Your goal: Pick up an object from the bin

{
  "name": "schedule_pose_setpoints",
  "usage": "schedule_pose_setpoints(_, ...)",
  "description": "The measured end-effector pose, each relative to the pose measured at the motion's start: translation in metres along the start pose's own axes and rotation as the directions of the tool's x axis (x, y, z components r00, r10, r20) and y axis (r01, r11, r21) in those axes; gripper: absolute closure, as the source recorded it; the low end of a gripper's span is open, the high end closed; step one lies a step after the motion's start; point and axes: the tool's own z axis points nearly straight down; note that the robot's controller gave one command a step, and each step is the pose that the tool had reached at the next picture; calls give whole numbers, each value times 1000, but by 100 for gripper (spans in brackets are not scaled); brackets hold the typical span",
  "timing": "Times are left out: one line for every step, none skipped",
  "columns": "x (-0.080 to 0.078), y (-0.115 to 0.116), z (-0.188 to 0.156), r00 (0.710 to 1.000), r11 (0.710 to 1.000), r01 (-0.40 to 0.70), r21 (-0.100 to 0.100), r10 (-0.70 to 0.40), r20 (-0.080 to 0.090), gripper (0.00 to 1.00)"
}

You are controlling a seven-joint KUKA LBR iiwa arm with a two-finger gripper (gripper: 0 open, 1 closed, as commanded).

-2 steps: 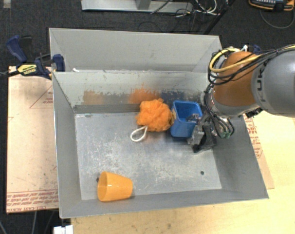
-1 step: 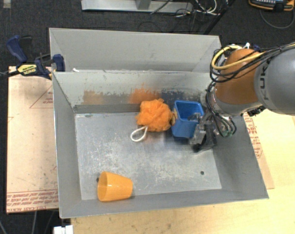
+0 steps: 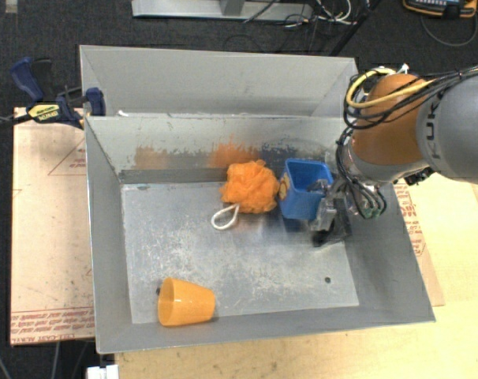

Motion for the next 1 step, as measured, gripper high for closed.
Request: schedule_pose_setpoints(0, 0, -13, 1000, 1000, 0, 0, 0, 0, 100)
